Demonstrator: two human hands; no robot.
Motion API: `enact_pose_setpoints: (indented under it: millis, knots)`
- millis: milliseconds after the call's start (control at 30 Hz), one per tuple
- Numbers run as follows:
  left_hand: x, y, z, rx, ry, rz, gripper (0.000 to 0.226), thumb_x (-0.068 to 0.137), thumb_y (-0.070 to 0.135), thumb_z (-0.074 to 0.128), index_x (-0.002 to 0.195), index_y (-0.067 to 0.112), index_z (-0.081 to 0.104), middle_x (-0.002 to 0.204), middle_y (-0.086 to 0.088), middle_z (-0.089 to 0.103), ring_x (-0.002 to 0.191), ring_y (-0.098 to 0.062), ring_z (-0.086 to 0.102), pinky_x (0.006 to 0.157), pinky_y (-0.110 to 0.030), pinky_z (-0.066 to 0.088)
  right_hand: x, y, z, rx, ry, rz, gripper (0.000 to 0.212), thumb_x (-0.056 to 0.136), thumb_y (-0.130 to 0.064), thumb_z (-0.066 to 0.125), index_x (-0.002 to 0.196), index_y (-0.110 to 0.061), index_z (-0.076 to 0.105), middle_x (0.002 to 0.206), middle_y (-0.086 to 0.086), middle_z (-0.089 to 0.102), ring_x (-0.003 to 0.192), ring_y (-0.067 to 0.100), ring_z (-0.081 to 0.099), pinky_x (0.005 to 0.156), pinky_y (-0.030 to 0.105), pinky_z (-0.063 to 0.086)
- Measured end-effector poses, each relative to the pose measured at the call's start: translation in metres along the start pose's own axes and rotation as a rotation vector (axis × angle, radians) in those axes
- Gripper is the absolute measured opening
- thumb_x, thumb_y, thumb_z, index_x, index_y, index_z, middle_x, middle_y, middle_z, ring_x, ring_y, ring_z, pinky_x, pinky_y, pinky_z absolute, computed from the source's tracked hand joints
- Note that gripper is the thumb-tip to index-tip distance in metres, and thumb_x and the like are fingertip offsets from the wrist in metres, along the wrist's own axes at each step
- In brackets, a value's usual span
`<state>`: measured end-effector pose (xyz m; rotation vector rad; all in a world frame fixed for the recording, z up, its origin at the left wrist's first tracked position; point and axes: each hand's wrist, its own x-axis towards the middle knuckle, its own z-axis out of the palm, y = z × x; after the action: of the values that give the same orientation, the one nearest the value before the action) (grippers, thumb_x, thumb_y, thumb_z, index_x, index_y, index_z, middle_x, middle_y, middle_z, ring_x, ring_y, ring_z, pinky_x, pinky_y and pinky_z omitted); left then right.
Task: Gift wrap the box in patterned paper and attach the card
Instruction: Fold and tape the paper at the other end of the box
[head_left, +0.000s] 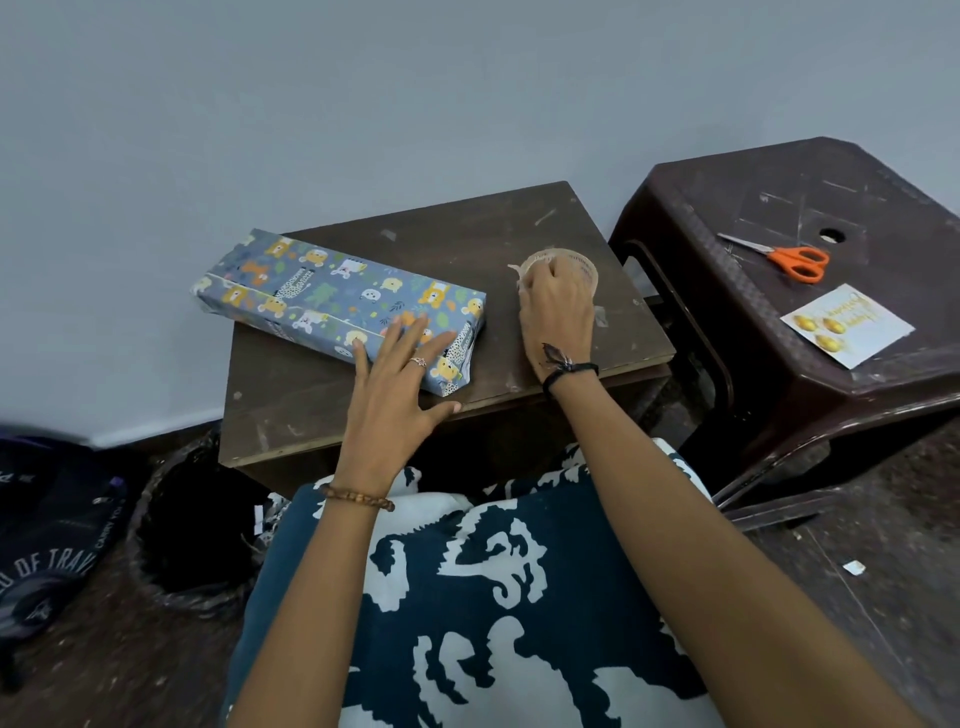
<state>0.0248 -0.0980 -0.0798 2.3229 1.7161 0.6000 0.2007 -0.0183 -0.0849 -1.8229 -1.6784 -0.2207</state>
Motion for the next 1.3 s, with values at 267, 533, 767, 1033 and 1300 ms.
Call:
enact_pose_setpoints:
  millis: [267, 533, 767, 1033, 1300]
  knots:
    - [0.000, -0.002, 0.003, -0.006, 0.046, 0.026, 0.068, 0.078, 0.028, 0.071, 0.139, 0.030, 0.040, 0.154, 0.003, 0.022, 0.144, -0.017, 0.011, 0.114, -0.047, -0.008, -0.004, -0.010, -0.019, -0.163, -0.128, -0.103, 0.029, 0.042, -0.003, 0.088, 0.058, -0.009, 0.064, 0.056, 0.004, 0.058, 0.045, 0.017, 0.055, 0.037, 0.020, 0.038]
    - [-0.002, 0.004, 0.008, 0.097, 0.130, 0.025, 0.060, 0.084, 0.036, 0.064, 0.138, 0.026, 0.042, 0.152, -0.002, 0.028, 0.143, -0.021, 0.017, 0.114, -0.049, -0.003, -0.013, -0.023, -0.034, -0.334, -0.147, -0.072, 0.029, 0.049, -0.015, 0.084, 0.053, -0.020, 0.056, 0.040, -0.004, 0.050, 0.043, 0.011, 0.050, 0.040, 0.021, 0.030]
    - [0.000, 0.011, 0.015, 0.060, 0.242, -0.018, 0.047, 0.087, 0.046, 0.043, 0.125, 0.022, 0.058, 0.143, -0.004, 0.044, 0.139, -0.025, 0.030, 0.112, -0.053, 0.004, -0.047, -0.031, -0.059, 0.719, -0.169, 0.469, 0.007, 0.086, -0.020, 0.063, 0.079, -0.022, 0.063, 0.084, -0.004, 0.068, 0.085, 0.015, 0.064, 0.078, 0.032, 0.052]
    - [0.003, 0.012, 0.017, 0.081, 0.230, -0.019, 0.041, 0.081, 0.013, 0.058, 0.122, 0.018, 0.059, 0.140, -0.009, 0.047, 0.136, -0.028, 0.034, 0.111, -0.058, 0.006, -0.088, -0.051, -0.063, 1.395, -0.308, 0.946, 0.015, 0.090, -0.004, 0.059, 0.083, -0.017, 0.057, 0.089, 0.002, 0.061, 0.094, 0.016, 0.061, 0.085, 0.026, 0.052]
    - [0.002, 0.010, 0.011, 0.016, 0.178, -0.011, 0.047, 0.082, 0.010, 0.064, 0.127, 0.019, 0.056, 0.144, -0.008, 0.042, 0.140, -0.025, 0.028, 0.112, -0.053, -0.003, -0.092, -0.066, -0.053, 1.494, -0.317, 0.972, 0.013, 0.094, -0.005, 0.052, 0.087, -0.015, 0.050, 0.117, 0.023, 0.059, 0.101, 0.025, 0.062, 0.082, 0.023, 0.053]
